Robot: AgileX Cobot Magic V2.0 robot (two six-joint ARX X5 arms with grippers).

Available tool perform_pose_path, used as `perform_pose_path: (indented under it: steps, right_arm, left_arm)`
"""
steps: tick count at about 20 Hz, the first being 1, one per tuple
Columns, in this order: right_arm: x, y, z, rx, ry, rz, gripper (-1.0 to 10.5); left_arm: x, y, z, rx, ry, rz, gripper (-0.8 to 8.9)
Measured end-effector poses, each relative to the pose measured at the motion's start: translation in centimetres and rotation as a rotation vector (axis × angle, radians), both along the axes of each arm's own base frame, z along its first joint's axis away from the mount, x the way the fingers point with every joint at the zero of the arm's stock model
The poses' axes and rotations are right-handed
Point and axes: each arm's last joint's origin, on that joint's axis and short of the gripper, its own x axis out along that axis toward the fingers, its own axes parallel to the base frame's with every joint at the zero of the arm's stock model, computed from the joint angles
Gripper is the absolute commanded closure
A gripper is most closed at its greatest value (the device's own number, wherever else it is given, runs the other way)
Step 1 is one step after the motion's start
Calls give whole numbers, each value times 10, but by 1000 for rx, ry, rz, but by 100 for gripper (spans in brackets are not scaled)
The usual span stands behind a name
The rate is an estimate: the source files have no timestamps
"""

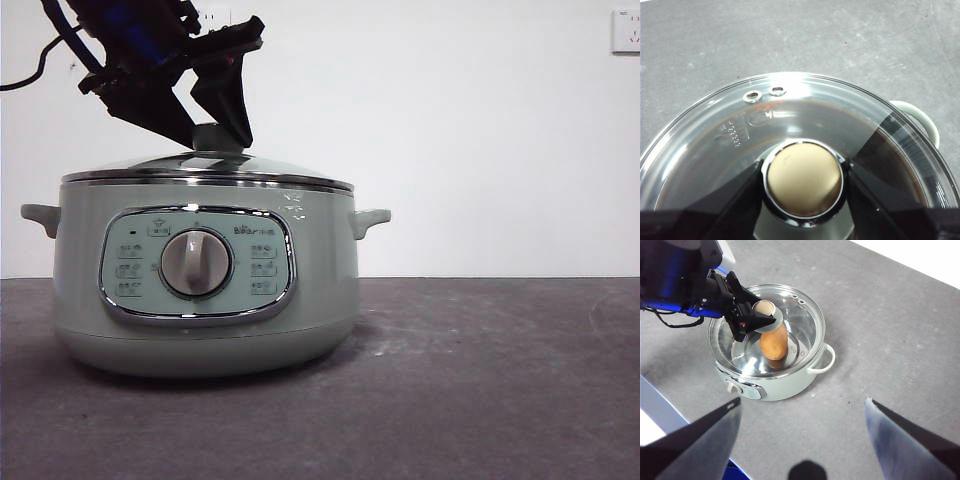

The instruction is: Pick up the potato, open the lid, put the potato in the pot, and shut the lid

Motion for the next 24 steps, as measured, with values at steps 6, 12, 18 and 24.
perform_pose_path:
  steps: [6,12,18,24]
  right_arm:
    - [1,1,1,11,-11,0,542]
    - [0,0,-24,45,-39,-7,652]
    - [-3,-11,-70,46,-112,-193,962]
    - [-10,-19,-122,191,-211,-224,963]
  left_arm:
    - [-24,6,72,-83,-135,-25,432]
    - [-99,26,133,-190,-273,-133,444]
    - [-140,59,137,-84,-248,-57,822]
    - [-159,69,107,-44,-301,21,822]
